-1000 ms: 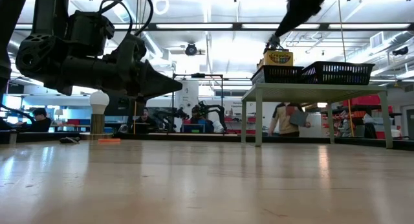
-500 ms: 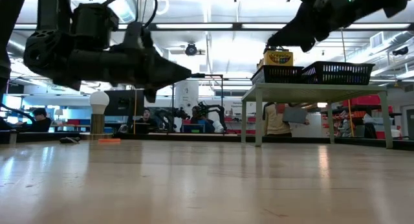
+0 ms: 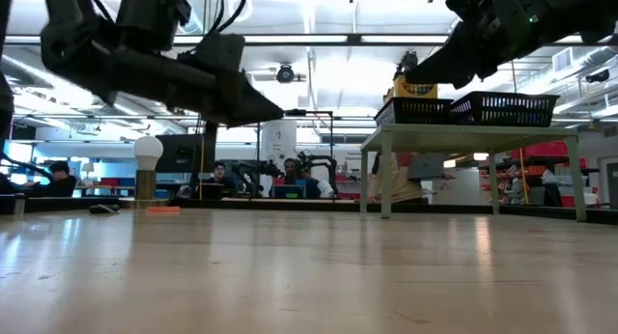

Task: Pick & Place Office Desk Supplies
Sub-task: Put the orange rubber band into the top right black bin on the shelf

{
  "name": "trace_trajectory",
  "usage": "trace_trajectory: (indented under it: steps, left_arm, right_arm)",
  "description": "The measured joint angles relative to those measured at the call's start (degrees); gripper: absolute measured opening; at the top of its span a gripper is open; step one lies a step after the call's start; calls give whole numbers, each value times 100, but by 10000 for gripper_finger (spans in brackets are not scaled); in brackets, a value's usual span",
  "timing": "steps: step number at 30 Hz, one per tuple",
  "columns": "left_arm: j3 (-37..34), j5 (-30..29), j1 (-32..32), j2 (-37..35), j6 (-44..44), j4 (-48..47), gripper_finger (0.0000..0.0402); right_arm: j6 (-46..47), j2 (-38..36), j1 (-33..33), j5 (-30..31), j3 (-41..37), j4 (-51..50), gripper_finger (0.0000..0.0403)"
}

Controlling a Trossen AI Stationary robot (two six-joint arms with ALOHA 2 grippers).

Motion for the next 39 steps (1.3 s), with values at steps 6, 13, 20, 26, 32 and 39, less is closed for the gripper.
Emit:
trace_trajectory:
  steps: [6,13,20,26,32,39]
  left_arm:
    - [193,-795,-203,-1413,-615,-2830,7]
    - [1015,-1212,-85,-2238,-2236,-6927,11]
    - [1211,-282,775,-2193,-3393,-9011,50]
    - [1216,436,1742,-2136,-2563,-8990,93]
    - [1220,846,2759,-1811,-1796,-8930,124]
    - [1217,1284,3217,-1337,-1169,-8642,130]
  right_arm:
    - [-23,0,0,-8,1,-87,13]
    - [61,2,0,-2,2,-371,13]
    - [59,2,-7,4,2,-363,13]
    - [18,2,-7,11,2,-352,13]
    - [18,2,-7,11,4,-350,13]
    - [26,2,-7,11,7,-350,13]
